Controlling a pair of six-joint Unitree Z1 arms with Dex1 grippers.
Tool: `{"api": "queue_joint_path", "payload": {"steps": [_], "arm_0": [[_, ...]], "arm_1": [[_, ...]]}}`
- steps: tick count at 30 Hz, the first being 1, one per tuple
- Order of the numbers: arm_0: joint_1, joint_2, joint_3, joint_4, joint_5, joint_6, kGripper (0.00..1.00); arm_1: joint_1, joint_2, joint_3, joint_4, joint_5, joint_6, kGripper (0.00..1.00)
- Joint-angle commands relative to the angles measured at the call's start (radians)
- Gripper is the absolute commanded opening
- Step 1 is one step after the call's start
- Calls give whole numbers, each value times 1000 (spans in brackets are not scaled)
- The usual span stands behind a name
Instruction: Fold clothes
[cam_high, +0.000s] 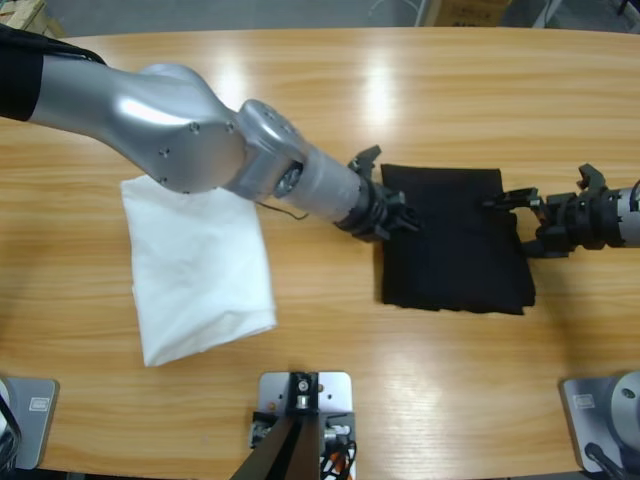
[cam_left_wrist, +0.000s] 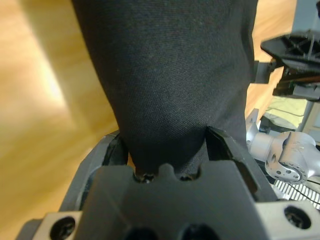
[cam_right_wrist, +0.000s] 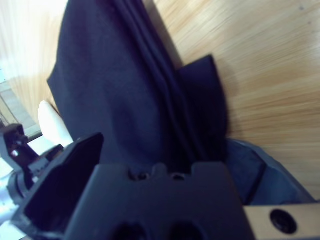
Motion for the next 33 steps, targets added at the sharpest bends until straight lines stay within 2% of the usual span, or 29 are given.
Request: {"api": "queue_joint_path", "payload": {"steps": [1,3,6,9,11,19,20,22,25,30,31,33], "arm_0": [[-44,64,-9,-33,35,-42,595],[-49,69,-17,-39,40,-48,582],[-48,70,-18,-39,42,-46,438],[-41,70,-17,-38,47,-46,319],[-28,59,4,-36,59,-46,319],[-1,35,60,-51,60,-43,327],[0,34,63,-52,59,-44,333],[0,31,71,-61,61,-47,347],[0,29,96,-99,63,-62,387],[0,29,95,-105,71,-66,397],[-1,28,88,-113,79,-52,430],[-10,21,51,-115,88,-27,427]], "arm_1": [[-21,49,46,-3,14,13,1000],[-21,54,46,-2,31,9,1000],[-11,55,50,6,91,7,1000],[72,80,57,8,128,32,1000],[105,114,66,-18,133,42,1000],[117,138,117,-172,137,42,997],[119,135,116,-178,137,42,954],[135,138,116,-202,137,41,658],[153,152,117,-240,122,40,8],[153,155,117,-255,121,39,0],[153,153,117,-256,123,37,0],[153,146,117,-260,135,21,0]]}}
